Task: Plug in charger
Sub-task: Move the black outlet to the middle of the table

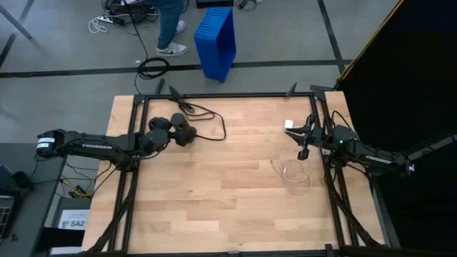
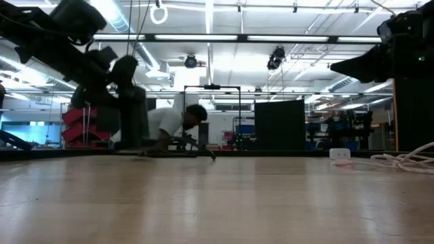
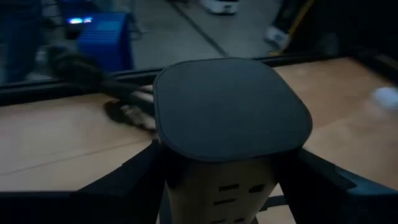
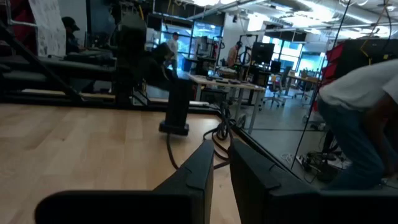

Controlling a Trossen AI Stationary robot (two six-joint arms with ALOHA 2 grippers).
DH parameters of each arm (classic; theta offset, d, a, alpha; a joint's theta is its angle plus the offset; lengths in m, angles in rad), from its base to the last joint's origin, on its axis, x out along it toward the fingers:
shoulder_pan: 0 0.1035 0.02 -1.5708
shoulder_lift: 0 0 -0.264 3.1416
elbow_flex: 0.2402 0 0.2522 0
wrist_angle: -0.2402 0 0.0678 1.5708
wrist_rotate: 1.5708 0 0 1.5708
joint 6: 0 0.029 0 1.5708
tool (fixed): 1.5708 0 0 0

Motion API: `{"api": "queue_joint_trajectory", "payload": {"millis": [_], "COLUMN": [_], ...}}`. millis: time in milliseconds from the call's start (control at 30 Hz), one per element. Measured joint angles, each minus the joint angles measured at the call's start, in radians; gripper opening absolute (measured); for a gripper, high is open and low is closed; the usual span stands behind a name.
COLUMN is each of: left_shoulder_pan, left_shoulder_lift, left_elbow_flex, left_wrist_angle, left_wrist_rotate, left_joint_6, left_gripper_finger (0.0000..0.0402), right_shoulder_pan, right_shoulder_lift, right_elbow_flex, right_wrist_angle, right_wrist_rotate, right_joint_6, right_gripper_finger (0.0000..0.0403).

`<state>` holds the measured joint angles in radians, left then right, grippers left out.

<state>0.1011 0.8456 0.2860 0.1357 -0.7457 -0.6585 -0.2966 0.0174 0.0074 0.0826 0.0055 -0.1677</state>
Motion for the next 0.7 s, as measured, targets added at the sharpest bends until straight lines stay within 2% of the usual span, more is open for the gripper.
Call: {"api": "queue_joint_trajectory", "payload": {"millis": [167,400,700], "left_shoulder_pan": [-0.054,-0.095,-0.099], "left_shoulder_lift": [0.073,0.228,0.45], "left_elbow_flex": [0.005,0.072,0.259], "left_wrist_angle": [0.152,0.236,0.292], "left_wrist_rotate": [0.009,0.011,0.043], "left_joint_6": [0.026,0.057,0.193], "left_gripper_finger": [0.0244,0.0243,0.0243], "right_shoulder_pan": [0.0,0.0,0.0], "right_shoulder_lift": [0.002,0.01,0.02], "right_elbow_flex": [0.0,0.0,0.0], "right_wrist_angle": [0.0,0.007,0.029], "right_wrist_rotate": [0.0,0.0,0.0], "right_joint_6": [0.0,0.0,0.0], "right_gripper_finger": [0.0036,0.0041,0.0032]}}
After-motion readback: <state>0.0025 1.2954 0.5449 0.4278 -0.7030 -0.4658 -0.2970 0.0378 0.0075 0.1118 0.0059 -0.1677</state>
